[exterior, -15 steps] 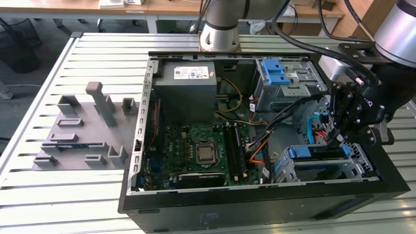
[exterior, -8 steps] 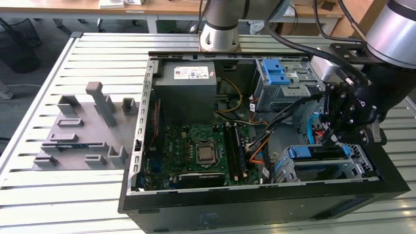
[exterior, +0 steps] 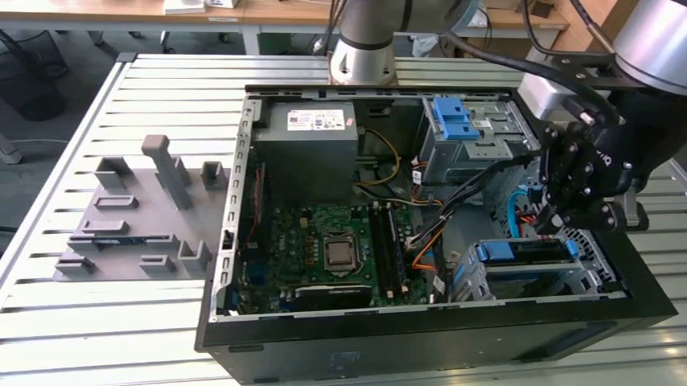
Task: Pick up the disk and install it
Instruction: 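Insert the second disk wire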
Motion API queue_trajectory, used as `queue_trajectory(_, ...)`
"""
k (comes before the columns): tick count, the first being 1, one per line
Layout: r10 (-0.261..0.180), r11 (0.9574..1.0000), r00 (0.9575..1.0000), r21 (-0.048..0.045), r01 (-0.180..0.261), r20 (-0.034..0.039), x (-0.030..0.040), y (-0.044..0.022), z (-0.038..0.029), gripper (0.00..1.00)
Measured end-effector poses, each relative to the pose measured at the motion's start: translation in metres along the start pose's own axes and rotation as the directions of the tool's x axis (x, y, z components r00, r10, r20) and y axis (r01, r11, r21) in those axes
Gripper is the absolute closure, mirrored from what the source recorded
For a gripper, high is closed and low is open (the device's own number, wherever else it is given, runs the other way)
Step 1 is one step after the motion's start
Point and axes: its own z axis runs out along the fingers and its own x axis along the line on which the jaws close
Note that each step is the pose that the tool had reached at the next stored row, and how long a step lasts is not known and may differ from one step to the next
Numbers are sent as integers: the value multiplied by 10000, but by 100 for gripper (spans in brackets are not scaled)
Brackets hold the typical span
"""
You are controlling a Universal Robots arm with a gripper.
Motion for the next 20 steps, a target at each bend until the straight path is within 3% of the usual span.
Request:
queue_trajectory(3, -1, 10000, 10000, 0, 1, -2, 5, 1, -76, 89)
queue_trajectory(10, 4, 10000, 10000, 61, -4, 0, 11, 105, -87, 89)
queue_trajectory(20, 6, 10000, 10000, 79, -6, 2, 18, 146, -327, 89)
